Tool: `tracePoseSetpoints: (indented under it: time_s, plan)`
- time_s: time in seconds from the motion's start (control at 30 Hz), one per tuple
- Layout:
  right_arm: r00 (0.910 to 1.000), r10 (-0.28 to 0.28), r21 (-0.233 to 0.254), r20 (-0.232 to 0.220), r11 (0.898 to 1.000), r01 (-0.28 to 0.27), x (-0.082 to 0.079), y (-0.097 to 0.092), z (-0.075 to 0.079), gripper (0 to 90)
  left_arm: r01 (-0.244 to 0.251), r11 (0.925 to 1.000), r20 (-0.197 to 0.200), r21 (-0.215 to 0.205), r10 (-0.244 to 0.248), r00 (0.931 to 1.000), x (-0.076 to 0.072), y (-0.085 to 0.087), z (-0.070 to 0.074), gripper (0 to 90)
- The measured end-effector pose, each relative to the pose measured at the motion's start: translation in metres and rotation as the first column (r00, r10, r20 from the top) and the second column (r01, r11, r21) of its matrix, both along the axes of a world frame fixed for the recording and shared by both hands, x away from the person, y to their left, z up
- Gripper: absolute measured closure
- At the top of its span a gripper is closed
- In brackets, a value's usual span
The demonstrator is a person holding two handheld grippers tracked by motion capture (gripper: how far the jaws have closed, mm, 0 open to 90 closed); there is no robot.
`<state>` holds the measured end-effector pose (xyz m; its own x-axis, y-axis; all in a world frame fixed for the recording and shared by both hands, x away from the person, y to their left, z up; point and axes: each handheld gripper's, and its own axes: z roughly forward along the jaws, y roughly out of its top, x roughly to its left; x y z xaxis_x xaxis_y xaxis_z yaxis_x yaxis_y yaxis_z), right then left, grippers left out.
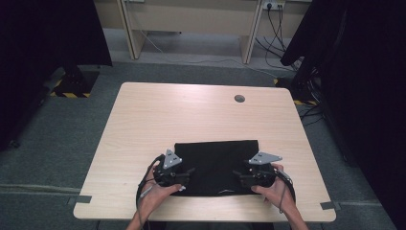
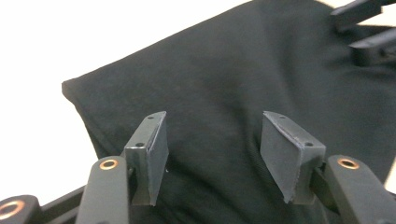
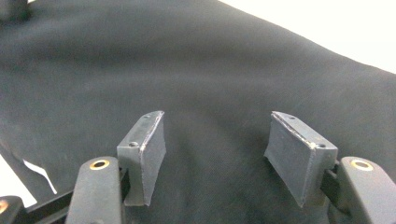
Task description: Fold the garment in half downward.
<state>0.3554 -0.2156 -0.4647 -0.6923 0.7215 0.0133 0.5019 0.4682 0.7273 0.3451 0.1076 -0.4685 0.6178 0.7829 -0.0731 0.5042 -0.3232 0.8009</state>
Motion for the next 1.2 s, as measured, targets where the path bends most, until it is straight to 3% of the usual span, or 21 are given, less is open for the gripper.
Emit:
tracePoseSetpoints:
  time_s: [0.1, 0.2, 0.3, 0.53, 0.67, 0.8, 0.97, 1.2]
  plan:
    - [1.0, -0.001, -0.041, 0.004, 0.999, 0.001, -0.007, -0.002, -0.007, 37.5, -0.005, 0.9999, -0.029, 0.014, 0.005, 0.9996, 0.004, 0.005, -0.009, 43.1]
    - [0.9999, -0.007, -0.013, -0.009, 1.0, 0.007, -0.013, -0.011, -0.008, 37.4, 0.006, 0.9997, -0.042, -0.023, -0.007, 0.9991, 0.004, 0.008, -0.014, 43.8]
    - [0.9999, 0.0, -0.026, 0.011, 1.0, 0.0, -0.019, -0.02, -0.009, 37.6, 0.01, 0.9994, -0.042, -0.033, -0.011, 0.9991, 0.004, 0.01, -0.015, 44.2]
    - [0.9999, -0.013, -0.017, 0.003, 1.0, 0.013, -0.027, -0.035, -0.007, 37.3, 0.023, 0.9993, -0.04, -0.03, -0.024, 0.9989, 0.005, 0.011, -0.015, 43.4]
    - [0.9999, -0.014, -0.029, 0.007, 0.999, 0.014, -0.026, -0.039, -0.005, 32.3, 0.022, 0.9997, -0.027, -0.007, -0.022, 0.9994, 0.002, 0.006, -0.011, 29.8]
    - [0.9993, -0.016, -0.006, 0.035, 1.0, 0.016, -0.021, -0.04, -0.001, 31.6, 0.032, 0.9992, -0.014, -0.026, -0.033, 0.9994, -0.004, 0.001, -0.006, 20.0]
    - [0.999, -0.018, -0.004, 0.04, 1.0, 0.018, -0.011, -0.035, 0.0, 31.6, 0.039, 0.9992, 0.012, 0.001, -0.039, 0.9992, -0.012, -0.001, -0.003, 16.8]
    - [0.999, -0.033, -0.017, 0.03, 0.999, 0.034, 0.0, -0.033, -0.004, 31.1, 0.035, 0.9992, 0.002, -0.017, -0.035, 0.9994, -0.023, 0.002, -0.001, 11.7]
